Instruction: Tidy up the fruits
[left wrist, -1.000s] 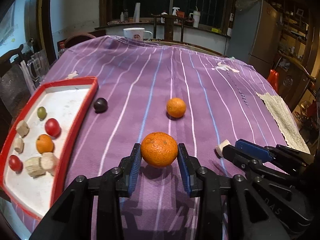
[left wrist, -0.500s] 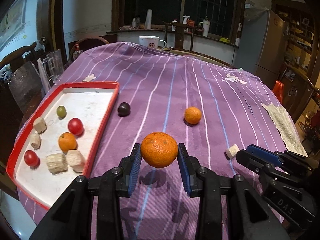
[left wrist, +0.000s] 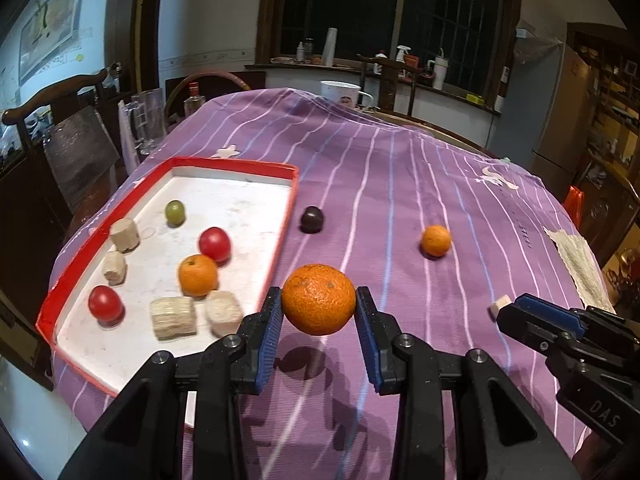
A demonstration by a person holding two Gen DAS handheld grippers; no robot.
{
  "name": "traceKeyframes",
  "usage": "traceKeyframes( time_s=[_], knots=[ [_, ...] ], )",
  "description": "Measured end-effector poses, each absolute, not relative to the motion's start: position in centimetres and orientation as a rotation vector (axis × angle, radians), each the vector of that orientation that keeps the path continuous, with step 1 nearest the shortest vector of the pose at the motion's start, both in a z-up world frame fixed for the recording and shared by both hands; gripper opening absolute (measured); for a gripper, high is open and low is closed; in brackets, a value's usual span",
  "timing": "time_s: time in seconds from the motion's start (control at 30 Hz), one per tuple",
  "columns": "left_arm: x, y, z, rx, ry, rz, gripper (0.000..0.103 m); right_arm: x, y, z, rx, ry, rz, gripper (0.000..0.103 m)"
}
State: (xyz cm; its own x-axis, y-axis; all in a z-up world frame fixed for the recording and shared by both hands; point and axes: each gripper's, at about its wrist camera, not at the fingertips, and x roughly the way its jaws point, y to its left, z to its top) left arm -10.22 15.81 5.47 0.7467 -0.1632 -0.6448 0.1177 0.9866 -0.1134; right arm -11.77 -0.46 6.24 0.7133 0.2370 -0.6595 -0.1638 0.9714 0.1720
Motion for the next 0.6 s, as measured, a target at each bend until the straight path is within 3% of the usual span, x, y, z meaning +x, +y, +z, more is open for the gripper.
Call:
traceKeyframes(
  time_s=[0.6],
  knots=[
    [-8.5,26.9,5.0,-0.14,0.69,0.068,0.035,-8.9,10.5,6.9,-0.051,0.727,0.41,0.026]
  ],
)
